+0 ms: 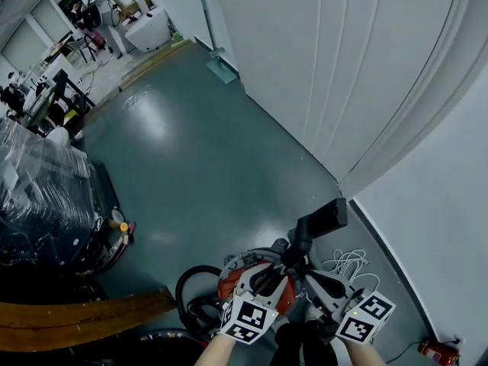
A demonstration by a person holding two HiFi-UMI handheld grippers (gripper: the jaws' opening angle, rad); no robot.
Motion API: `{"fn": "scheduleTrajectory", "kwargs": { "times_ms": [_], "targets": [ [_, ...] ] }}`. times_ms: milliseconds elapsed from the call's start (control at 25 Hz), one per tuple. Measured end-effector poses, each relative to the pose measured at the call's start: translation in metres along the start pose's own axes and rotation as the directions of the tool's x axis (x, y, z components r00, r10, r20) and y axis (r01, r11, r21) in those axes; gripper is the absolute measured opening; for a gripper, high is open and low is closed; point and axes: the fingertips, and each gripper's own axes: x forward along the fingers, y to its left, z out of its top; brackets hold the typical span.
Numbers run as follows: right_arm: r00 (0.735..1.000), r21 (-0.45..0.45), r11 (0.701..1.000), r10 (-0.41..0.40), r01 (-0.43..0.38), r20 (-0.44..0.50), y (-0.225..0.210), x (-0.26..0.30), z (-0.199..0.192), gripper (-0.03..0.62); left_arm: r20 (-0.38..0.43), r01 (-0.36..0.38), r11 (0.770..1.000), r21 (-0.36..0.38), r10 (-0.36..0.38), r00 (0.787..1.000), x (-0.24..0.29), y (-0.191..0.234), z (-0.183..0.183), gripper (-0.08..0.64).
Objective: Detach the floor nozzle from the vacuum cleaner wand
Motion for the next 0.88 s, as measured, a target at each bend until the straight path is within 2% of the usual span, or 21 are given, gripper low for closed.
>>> {"fn": "scheduleTrajectory", "kwargs": {
  "times_ms": [160, 360, 520, 640, 880],
  "targets": [
    [1.0, 0.03, 1.0, -0.005, 0.005, -0.005, -0.01, 0.007, -0.009, 0.02, 0.011, -0.002, 1.0, 0.004, 0.002, 1.0, 0.0, 0.0, 0.001, 0.152],
    [0.999, 0.069, 0.997, 0.037, -0.036, -0.009, -0.017, 0.02, -0.02, 0.026, 0.013, 0.006, 1.0, 0.005, -0.006, 1.0, 0.0, -0.001, 0.0, 0.152],
    [0.996, 0.098, 0.992, 0.085, -0.083, -0.019, -0.014, 0.032, -0.025, 0.137, 0.018, 0.009, 1.0, 0.004, -0.009, 1.0, -0.002, 0.0, 0.002, 0.152],
    [0.994, 0.124, 0.987, 0.109, -0.106, -0.015, -0.014, 0.042, -0.027, 0.184, 0.021, 0.013, 1.0, 0.004, -0.013, 1.0, -0.003, 0.0, 0.002, 0.152],
    [0.992, 0.172, 0.977, 0.129, -0.129, 0.012, -0.015, 0.069, -0.025, 0.204, 0.022, 0.027, 1.0, 0.005, -0.027, 0.999, -0.003, 0.0, 0.001, 0.152]
  ]
}}
